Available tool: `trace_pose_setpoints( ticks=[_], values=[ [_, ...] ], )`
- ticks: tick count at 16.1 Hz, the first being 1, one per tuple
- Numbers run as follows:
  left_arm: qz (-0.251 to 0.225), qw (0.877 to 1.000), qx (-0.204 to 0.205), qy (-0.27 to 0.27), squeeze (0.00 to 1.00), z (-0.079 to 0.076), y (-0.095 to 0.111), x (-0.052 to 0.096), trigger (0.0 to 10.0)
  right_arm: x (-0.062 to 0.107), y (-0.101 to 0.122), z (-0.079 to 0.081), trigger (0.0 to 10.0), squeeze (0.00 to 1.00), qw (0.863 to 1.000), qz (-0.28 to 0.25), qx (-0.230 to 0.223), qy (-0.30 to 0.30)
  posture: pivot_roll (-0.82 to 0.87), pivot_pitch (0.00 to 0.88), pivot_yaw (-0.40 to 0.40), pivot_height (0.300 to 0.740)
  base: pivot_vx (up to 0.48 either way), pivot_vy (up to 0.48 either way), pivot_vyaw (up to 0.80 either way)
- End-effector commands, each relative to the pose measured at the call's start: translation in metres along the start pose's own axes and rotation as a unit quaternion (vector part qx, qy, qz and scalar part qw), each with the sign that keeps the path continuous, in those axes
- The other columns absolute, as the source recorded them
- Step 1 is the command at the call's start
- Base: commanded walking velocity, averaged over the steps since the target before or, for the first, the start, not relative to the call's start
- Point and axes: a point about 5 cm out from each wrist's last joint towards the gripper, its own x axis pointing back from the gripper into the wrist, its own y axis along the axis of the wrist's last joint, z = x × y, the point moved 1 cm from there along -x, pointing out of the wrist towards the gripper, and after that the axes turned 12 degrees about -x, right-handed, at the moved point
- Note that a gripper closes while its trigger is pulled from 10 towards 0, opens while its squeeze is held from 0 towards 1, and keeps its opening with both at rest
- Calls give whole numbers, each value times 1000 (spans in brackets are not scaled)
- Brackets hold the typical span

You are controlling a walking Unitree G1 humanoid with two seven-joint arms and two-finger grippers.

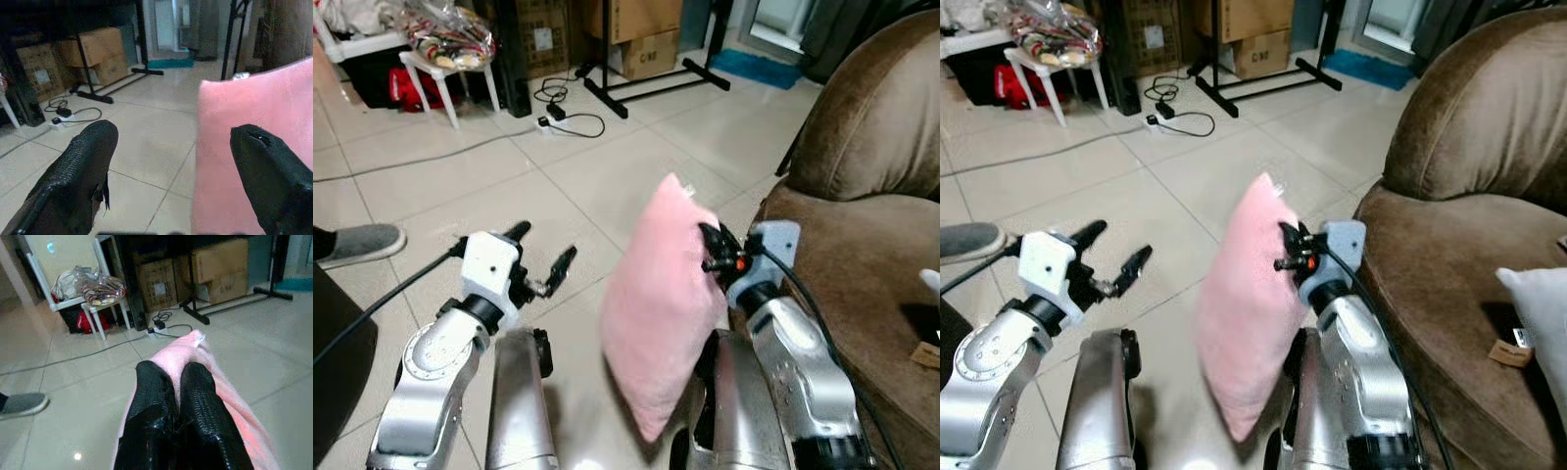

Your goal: Move the pillow to the sofa from floor

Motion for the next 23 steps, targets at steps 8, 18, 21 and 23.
trace_pose_setpoints(
  ticks=[8, 18, 21, 23],
  values=[
    [-1, 1000, 7, 4, 0, -3, 7, -5, 10000, 6, 39, 1, 10000, 0, 993, -80, 76, -40, 85, 0, -28, 486, 0, 0, 0],
    [5, 1000, 3, -9, 0, -6, 5, -4, 10000, 25, 32, 0, 10000, 0, 997, -62, -13, -47, 83, 0, -12, 542, 0, 0, 92],
    [5, 1000, 1, 8, 0, -1, 6, -3, 10000, 21, 36, 6, 10000, 0, 998, -58, -22, -28, 92, 0, -35, 571, 0, 0, 0],
    [7, 1000, 5, 2, 0, -6, 5, -2, 10000, 19, 39, 7, 10000, 0, 998, -63, -7, -22, 95, 0, -22, 585, 0, 0, 0]
  ],
)
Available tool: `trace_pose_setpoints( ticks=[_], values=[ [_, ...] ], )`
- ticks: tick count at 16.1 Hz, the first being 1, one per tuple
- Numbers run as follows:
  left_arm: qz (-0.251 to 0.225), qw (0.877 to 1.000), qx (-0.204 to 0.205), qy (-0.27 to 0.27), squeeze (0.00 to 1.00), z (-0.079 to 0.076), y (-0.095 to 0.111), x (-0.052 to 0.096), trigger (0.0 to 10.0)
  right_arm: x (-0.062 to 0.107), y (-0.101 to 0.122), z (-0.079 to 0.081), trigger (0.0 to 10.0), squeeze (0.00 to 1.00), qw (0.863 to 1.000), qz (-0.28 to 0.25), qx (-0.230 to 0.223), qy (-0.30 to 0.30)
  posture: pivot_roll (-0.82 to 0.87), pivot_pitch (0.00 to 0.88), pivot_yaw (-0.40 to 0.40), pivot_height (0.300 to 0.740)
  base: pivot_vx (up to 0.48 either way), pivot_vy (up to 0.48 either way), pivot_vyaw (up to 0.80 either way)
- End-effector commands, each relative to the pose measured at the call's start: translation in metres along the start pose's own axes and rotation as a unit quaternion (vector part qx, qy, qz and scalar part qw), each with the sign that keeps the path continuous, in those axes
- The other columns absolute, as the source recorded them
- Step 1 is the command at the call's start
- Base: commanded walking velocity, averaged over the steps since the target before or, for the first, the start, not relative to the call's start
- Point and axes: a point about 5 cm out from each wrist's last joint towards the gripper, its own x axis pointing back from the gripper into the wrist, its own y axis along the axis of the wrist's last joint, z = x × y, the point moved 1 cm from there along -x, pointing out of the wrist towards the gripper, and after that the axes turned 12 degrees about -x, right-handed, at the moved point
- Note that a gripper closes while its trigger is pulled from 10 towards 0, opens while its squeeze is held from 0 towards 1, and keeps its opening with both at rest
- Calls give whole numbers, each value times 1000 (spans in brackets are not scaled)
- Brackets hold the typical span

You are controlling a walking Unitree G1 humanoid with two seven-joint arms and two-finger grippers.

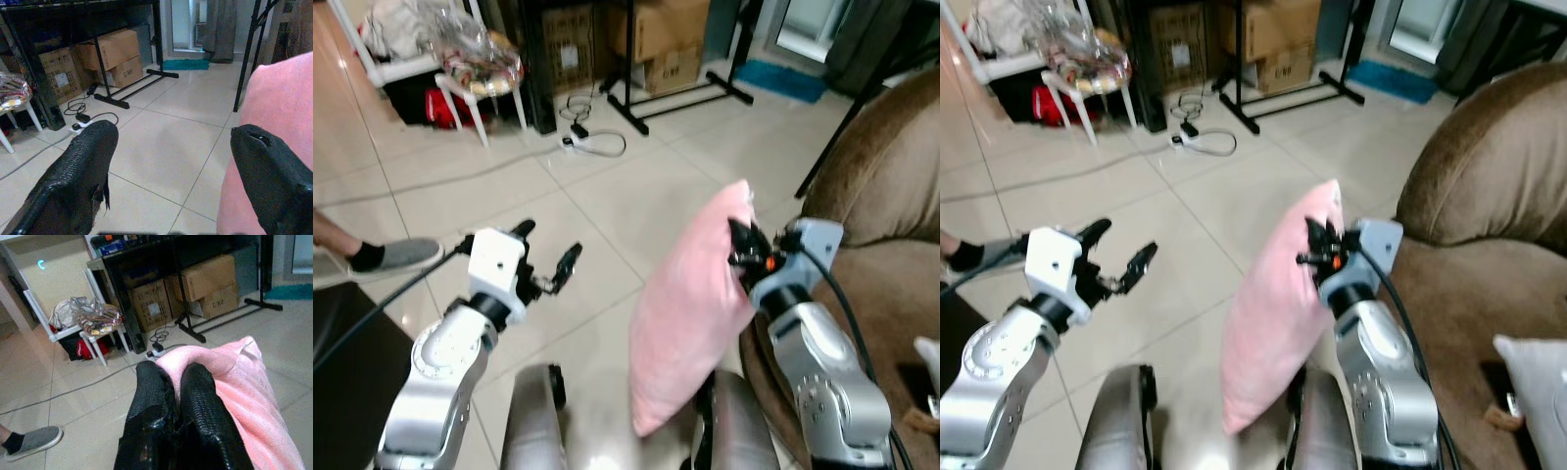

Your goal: Move the pillow to the sofa from floor

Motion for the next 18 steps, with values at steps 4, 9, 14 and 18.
trace_pose_setpoints(
  ticks=[4, 9, 14, 18],
  values=[
    [-5, 1000, -9, -8, 0, -1, 4, -8, 10000, 0, 18, 8, 10000, 0, 999, -40, 5, 16, 65, 0, 12, 629, 0, 0, 0],
    [0, 1000, -19, 4, 0, -2, 1, -13, 10000, -4, 19, 2, 10000, 0, 999, -46, 8, -7, 65, 0, 3, 673, 0, 0, 0],
    [5, 999, -18, 27, 0, 2, -2, -7, 10000, -8, 18, 2, 10000, 0, 999, -37, 7, -8, 61, 0, -23, 716, 0, 0, 0],
    [2, 999, -25, 32, 0, 0, 0, -8, 10000, -6, 16, -10, 10000, 0, 999, -34, -6, -34, 72, 0, -13, 740, 0, 0, 0]
  ],
)
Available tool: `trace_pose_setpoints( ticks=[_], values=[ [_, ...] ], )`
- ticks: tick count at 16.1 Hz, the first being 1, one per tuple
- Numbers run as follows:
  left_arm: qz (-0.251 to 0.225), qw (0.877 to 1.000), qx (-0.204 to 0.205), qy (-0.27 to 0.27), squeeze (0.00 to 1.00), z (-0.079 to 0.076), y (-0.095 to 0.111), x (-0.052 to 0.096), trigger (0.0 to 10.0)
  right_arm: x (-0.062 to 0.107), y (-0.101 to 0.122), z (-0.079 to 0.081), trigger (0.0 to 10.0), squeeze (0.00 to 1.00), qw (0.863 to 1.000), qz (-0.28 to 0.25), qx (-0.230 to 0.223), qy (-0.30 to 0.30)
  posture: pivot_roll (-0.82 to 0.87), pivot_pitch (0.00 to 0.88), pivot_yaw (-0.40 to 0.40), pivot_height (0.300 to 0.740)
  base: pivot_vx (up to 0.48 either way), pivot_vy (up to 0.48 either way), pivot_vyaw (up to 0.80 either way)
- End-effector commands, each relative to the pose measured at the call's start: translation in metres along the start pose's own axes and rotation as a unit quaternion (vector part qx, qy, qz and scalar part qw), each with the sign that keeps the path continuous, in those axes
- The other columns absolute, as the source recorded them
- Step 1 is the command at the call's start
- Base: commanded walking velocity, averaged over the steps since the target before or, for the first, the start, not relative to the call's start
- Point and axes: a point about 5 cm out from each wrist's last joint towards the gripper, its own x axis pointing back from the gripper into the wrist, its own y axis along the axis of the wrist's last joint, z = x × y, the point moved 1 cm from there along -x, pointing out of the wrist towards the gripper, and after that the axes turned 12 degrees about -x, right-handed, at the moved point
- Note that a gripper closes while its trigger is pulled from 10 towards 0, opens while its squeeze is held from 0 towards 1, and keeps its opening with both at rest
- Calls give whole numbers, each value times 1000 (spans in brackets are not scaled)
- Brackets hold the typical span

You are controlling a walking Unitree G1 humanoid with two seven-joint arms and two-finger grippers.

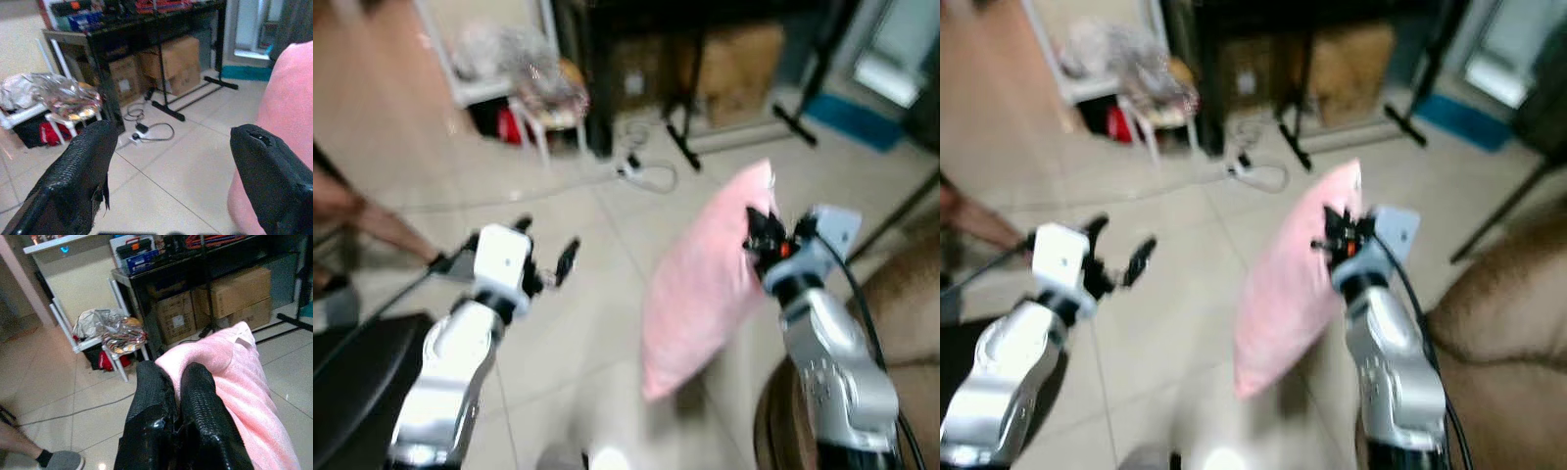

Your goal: Move the pillow to the sofa from floor

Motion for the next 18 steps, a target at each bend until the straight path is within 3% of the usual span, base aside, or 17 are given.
trace_pose_setpoints(
  ticks=[1, 13, 18],
  values=[
    [4, 1000, -11, -4, 0, 0, -1, 0, 10000, -2, 5, 3, 10000, 0, 1000, -16, -12, 2, 66, 0, -7, 740, 0, 0, 0],
    [9, 1000, -10, -18, 0, -5, -5, -3, 10000, 2, -1, -1, 10000, 0, 1000, -8, -10, -20, 55, 0, 5, 740, 0, 0, 0],
    [22, 1000, -12, 10, 0, 0, -7, -2, 10000, 1, -1, 0, 10000, 0, 1000, -5, -19, -22, 56, 0, 5, 740, 0, 0, -790]
  ],
)
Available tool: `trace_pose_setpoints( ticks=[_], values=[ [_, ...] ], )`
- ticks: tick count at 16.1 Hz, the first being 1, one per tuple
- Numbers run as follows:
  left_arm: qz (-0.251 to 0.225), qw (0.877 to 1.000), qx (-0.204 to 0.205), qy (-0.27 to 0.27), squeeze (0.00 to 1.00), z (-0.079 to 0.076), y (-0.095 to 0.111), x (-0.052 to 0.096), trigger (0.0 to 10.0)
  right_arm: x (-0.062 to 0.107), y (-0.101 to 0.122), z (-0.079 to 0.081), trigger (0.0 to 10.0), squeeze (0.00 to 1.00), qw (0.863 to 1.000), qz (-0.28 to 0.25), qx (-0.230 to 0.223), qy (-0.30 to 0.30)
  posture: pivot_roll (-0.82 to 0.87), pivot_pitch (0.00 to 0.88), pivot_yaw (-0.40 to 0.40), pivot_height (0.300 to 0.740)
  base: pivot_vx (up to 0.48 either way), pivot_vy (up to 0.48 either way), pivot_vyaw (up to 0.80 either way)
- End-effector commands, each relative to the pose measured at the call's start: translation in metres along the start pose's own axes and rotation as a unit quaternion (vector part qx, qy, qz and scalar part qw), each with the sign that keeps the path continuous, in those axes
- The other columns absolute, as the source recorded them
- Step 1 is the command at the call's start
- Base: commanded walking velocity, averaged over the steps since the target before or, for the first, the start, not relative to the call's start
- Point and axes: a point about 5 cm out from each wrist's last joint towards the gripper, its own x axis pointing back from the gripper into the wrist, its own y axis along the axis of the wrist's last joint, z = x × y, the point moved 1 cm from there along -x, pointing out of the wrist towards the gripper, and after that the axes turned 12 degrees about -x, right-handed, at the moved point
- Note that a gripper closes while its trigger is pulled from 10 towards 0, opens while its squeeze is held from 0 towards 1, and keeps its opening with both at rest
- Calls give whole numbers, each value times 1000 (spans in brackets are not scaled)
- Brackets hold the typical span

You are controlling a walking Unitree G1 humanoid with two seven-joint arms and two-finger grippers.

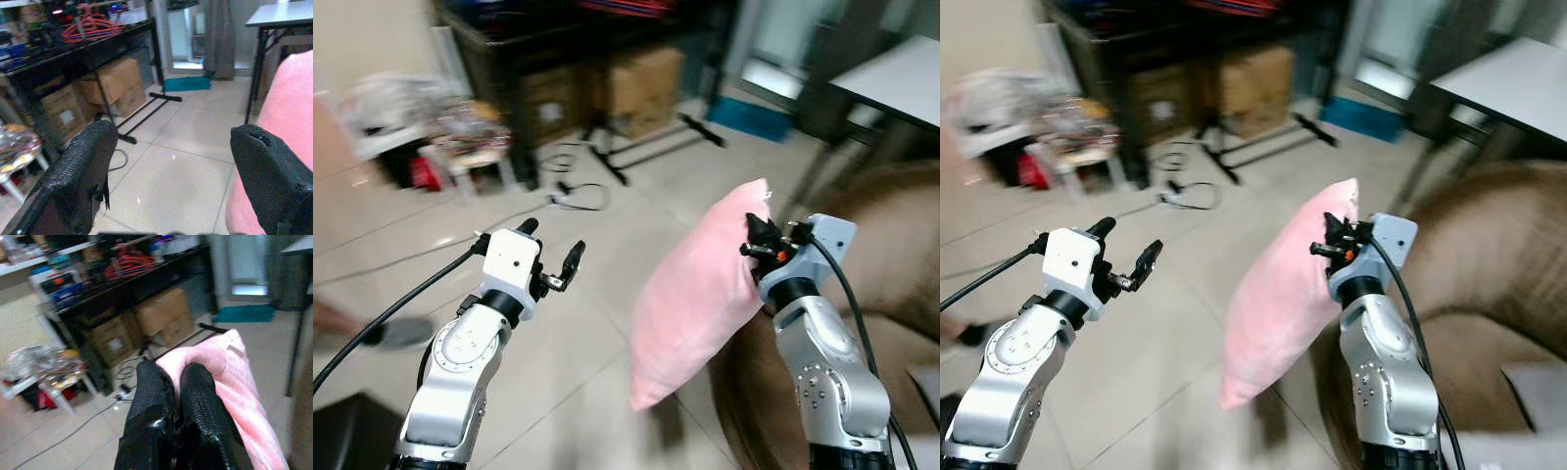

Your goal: Move the pillow to the sofa from floor

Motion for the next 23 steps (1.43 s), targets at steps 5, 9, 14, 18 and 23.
trace_pose_setpoints(
  ticks=[5, 9, 14, 18, 23],
  values=[
    [18, 999, -3, 29, 0, 6, -4, -2, 10000, -1, 7, 4, 10000, 0, 1000, -14, -2, 6, 53, 0, 9, 740, 0, 0, -788],
    [11, 1000, -7, 3, 0, 1, -3, 0, 10000, 0, 5, 7, 10000, 0, 1000, -9, -4, 14, 55, 0, 6, 740, 0, 0, -788],
    [-2, 1000, -1, -6, 0, 0, 0, 1, 10000, 0, 4, 15, 10000, 0, 999, -7, 9, 48, 57, 0, 5, 740, 48, 0, -581],
    [-2, 1000, 2, -15, 0, -1, 0, 2, 10000, -2, 2, 19, 10000, 0, 998, -6, 22, 55, 65, 0, 3, 740, 291, 0, -175],
    [-2, 1000, 1, -24, 0, -2, 0, 4, 10000, -1, 4, 16, 10000, 0, 999, -12, 23, 47, 71, 0, 5, 740, 315, 0, -800]
  ],
)
